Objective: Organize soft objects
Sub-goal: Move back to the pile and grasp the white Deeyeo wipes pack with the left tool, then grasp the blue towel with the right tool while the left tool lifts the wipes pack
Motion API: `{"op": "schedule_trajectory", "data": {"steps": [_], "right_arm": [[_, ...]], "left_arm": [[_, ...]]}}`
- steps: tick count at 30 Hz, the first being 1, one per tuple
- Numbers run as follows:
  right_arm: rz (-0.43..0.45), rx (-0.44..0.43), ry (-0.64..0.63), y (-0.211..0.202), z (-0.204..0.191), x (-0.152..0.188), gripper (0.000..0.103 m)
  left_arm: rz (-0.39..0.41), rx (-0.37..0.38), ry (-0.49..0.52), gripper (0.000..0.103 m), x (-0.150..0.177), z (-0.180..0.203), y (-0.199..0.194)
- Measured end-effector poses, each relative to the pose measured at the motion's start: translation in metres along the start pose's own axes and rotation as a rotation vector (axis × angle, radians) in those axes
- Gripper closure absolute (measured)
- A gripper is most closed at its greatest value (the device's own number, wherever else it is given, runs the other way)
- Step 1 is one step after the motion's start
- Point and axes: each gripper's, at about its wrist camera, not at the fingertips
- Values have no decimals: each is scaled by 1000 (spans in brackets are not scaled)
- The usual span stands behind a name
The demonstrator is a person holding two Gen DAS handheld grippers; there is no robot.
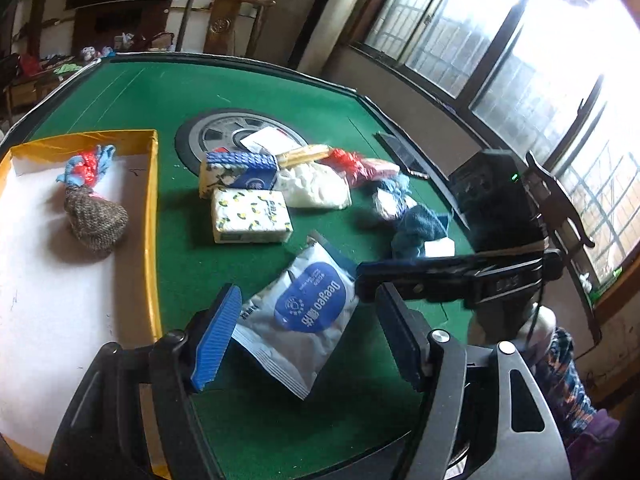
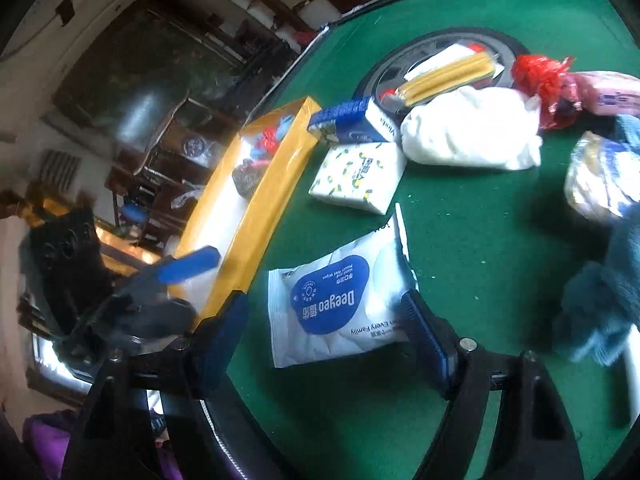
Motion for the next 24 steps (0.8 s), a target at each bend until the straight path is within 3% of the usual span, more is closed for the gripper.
{"op": "schedule_trajectory", "data": {"steps": [6, 12, 14, 21, 24], "right_arm": [[216, 131, 17, -81, 8, 16, 29], [360, 232, 118, -151, 48, 30, 29], [386, 257, 158, -167, 61, 36, 29], [385, 292, 191, -161, 72, 35, 29], [369, 315, 171, -141, 66, 27, 29]], "left_arm": [[-100, -69, 126, 33, 10, 26, 39], [-75, -237, 324, 33, 15, 53, 68], [-64, -267, 367, 28, 16, 58, 76], [-104, -336, 408, 16, 9, 63, 100], [-121, -284, 343, 17, 1, 54, 103]]}}
Point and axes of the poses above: each gripper's, at about its wrist camera, not at the fingertips, and y roughly the way its jaws point, z to its right, x to its underside, and after that the axes turned 6 degrees about -x, right-handed
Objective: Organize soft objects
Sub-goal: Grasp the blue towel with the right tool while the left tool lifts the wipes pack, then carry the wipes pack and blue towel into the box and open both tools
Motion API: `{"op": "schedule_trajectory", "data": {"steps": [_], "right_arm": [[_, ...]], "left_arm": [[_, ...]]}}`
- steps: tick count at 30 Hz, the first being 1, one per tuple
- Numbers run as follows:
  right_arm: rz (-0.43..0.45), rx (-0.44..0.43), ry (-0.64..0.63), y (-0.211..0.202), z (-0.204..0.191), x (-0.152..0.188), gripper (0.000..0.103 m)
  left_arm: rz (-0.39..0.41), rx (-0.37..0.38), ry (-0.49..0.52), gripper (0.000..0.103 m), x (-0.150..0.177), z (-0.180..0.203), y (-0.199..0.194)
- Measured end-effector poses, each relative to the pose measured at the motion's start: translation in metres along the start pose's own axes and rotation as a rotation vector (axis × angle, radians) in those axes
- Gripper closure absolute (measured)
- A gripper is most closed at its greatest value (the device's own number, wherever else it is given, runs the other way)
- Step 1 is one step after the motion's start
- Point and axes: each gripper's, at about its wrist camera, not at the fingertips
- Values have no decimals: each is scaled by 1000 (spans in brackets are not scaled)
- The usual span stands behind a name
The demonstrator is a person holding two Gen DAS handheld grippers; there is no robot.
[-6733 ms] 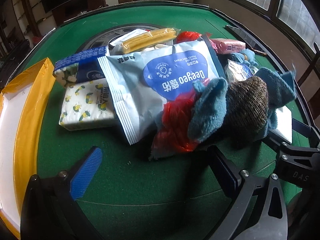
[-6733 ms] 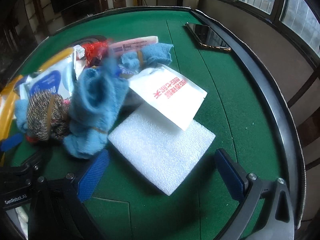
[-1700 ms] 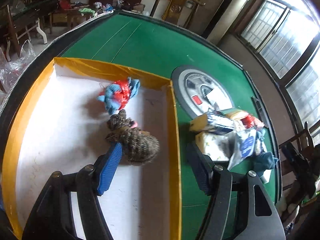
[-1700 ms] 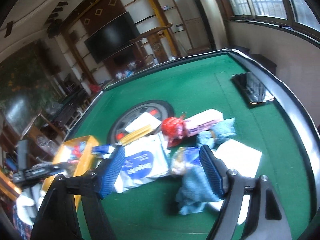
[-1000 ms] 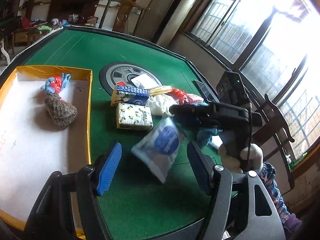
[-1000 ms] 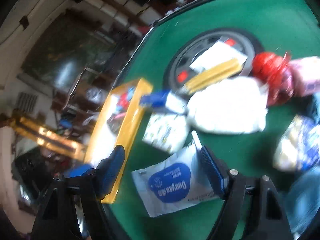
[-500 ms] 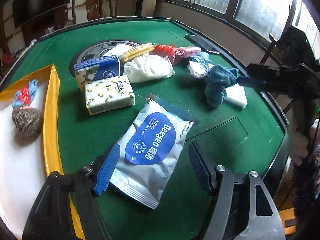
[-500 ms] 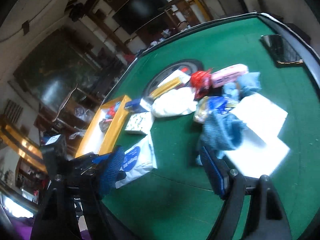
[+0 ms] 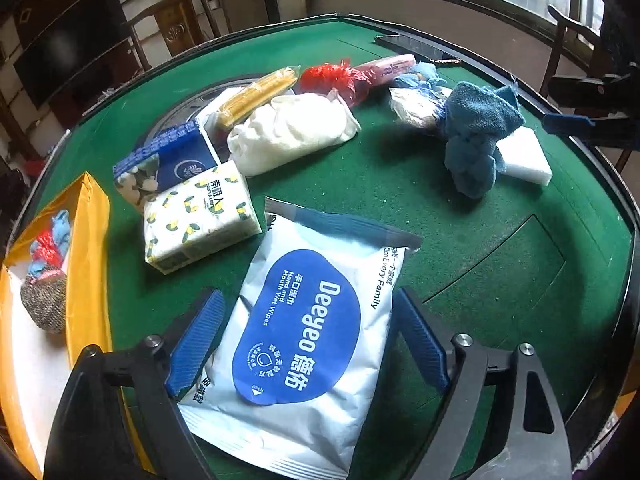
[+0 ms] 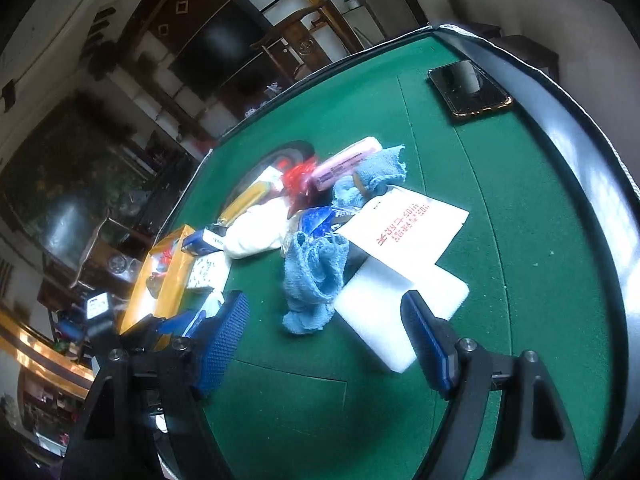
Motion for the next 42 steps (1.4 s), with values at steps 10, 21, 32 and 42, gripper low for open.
{"op": "schedule_trajectory", "data": {"steps": [10, 21, 32, 42], "right_arm": [[-24, 187, -156, 44, -41, 15, 29], [-6, 339, -280, 67, -67, 17, 79], [38, 253, -362, 47, -126, 22, 79], [17, 123, -487, 73, -198, 38, 79]], "left_arm": [[53, 180, -242, 32, 13, -45, -21], [169, 257, -368, 32, 35, -77, -71], [288, 284, -532, 33, 63, -158, -121], [355, 305, -647, 35, 84, -216, -132]]}}
Point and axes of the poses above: each gripper's, at about its wrist camera, not at the fingertips, and y roughly the way its jaws point, z to its right, x to its underside, and after that the axes turned 6 degrees about -x, right-handed
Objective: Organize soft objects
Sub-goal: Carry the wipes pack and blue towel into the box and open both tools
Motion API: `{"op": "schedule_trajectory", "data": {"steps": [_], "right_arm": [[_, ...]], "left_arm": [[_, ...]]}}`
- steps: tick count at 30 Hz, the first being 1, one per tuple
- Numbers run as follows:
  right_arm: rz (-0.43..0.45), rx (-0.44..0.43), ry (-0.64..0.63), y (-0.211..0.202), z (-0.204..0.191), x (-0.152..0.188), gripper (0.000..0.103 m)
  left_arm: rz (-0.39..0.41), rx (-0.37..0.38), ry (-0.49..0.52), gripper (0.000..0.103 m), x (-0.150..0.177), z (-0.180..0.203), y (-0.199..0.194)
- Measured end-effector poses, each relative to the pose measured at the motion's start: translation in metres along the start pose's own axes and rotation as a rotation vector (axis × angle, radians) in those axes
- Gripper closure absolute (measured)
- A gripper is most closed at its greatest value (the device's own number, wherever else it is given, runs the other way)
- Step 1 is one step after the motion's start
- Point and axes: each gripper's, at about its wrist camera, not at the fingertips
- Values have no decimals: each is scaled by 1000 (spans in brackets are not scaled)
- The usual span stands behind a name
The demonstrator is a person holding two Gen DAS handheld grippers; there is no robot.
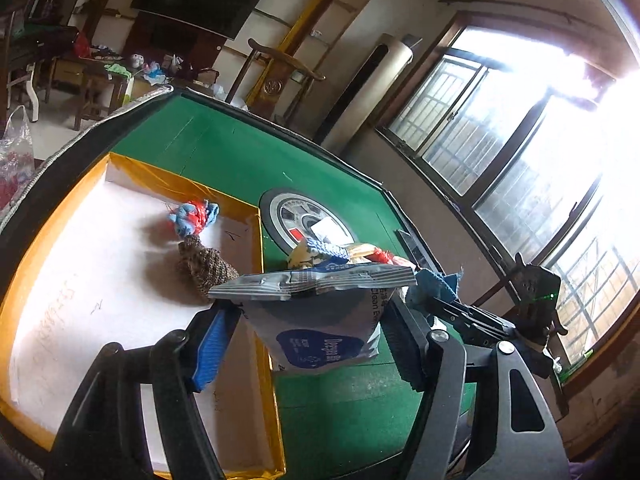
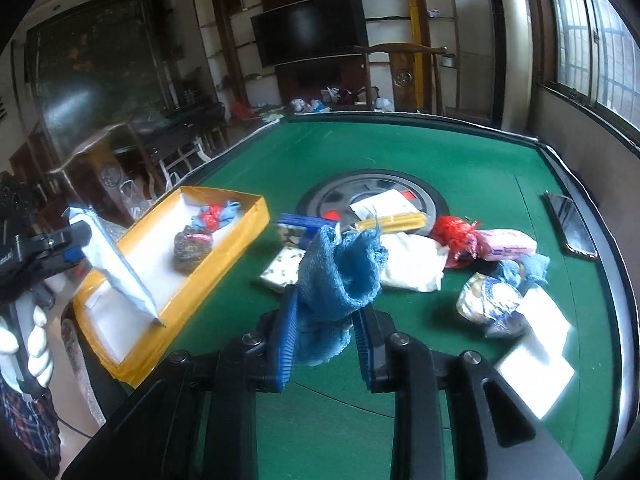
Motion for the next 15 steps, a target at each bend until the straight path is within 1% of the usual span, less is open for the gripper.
{"op": "schedule_trajectory", "data": {"steps": [2, 8, 12, 15], "right_arm": [[4, -21, -24, 2, -13, -4, 79], [-6, -98, -64, 17, -43, -14, 79], [-53, -194, -62, 39, -64, -19, 79], [-95, -257, -71, 62, -84, -24, 79]], "left_arm": [[19, 15, -22, 35, -4, -9, -7], [76, -24, -43, 35, -15, -22, -21], [78, -89, -55, 35, -24, -38, -22], [40, -158, -56, 35, -35, -54, -11]]}}
Point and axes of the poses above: each gripper's, at about its wrist camera, not at the fingertips, and y roughly the way its jaws point, z to its right, x to its underside, and after that the axes turned 6 degrees about -x, right-handed
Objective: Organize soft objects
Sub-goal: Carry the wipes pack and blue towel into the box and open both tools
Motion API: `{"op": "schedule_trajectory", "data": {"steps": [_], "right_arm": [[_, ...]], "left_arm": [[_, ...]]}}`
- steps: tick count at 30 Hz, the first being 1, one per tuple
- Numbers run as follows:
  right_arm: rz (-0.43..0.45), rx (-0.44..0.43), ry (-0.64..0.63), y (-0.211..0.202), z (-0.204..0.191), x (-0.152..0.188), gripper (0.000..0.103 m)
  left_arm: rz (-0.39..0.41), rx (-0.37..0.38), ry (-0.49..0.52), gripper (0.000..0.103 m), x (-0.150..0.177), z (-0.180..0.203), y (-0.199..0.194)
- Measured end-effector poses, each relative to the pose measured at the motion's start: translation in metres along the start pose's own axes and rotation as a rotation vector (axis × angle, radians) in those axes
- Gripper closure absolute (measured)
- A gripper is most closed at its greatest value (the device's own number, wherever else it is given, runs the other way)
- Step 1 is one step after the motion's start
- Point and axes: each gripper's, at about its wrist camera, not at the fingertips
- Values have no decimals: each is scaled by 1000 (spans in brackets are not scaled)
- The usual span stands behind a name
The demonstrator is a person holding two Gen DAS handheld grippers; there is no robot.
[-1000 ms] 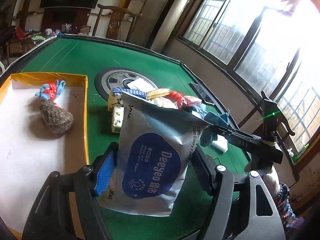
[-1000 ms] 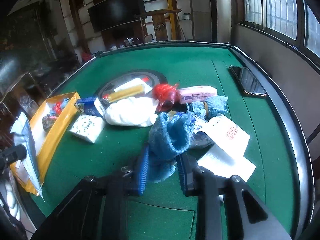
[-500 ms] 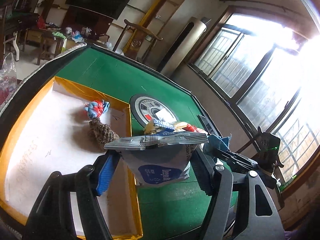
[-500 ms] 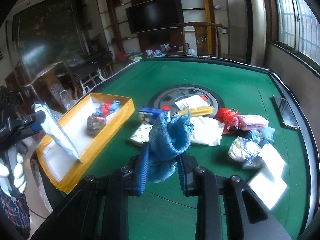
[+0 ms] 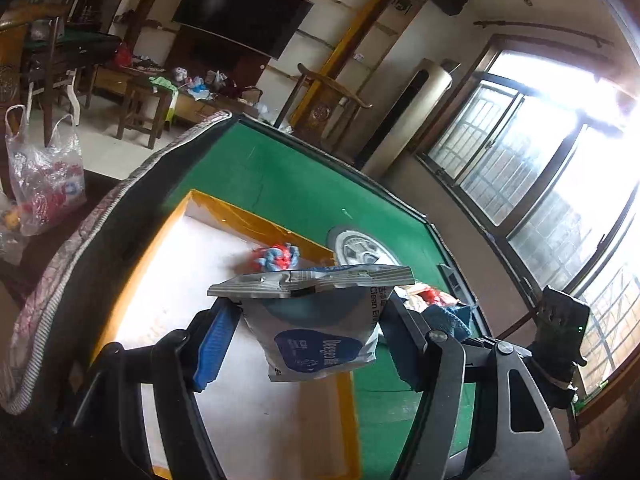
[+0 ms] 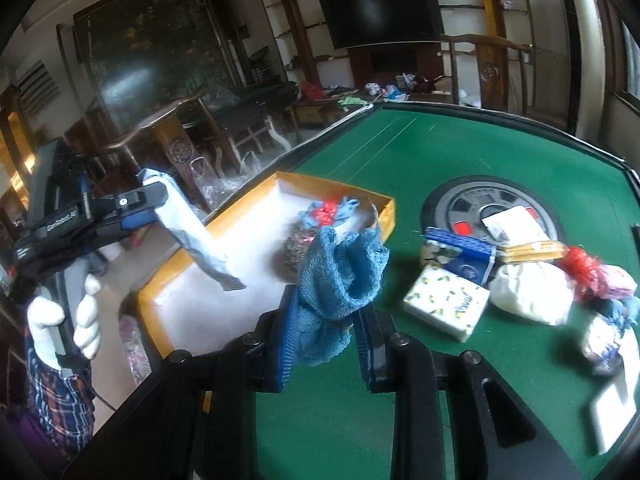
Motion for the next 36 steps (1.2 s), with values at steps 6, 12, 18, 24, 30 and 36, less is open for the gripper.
{"op": "schedule_trajectory", "data": {"steps": [6, 12, 18, 24, 30, 36], "right_arm": [[-113, -152, 53, 72, -17, -16, 79], [-220, -240, 125, 138, -17, -26, 79], [-248, -195, 144, 168, -8, -39, 79], [-275, -96, 114, 184, -2, -53, 79], [-253, 43, 72, 189, 0, -66, 64], [-191, 2, 87, 162, -2, -68, 57]], "left_arm": [[-125, -106, -40, 35, -24, -38, 55], [-191, -132, -87, 35, -44, -62, 101], [-221, -181, -90, 35, -54, -65, 135], [-231, -123, -123, 33, -58, -68, 140], [-174, -94, -106, 33, -58, -58, 113], [-112, -82, -96, 30, -51, -45, 83]]}}
Point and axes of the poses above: each gripper's, at about its wrist camera, not at the fingertips, and y roughly the way its jaws point, z to its right, x to its underside, and after that the axes turned 6 degrees about -x, right-handed
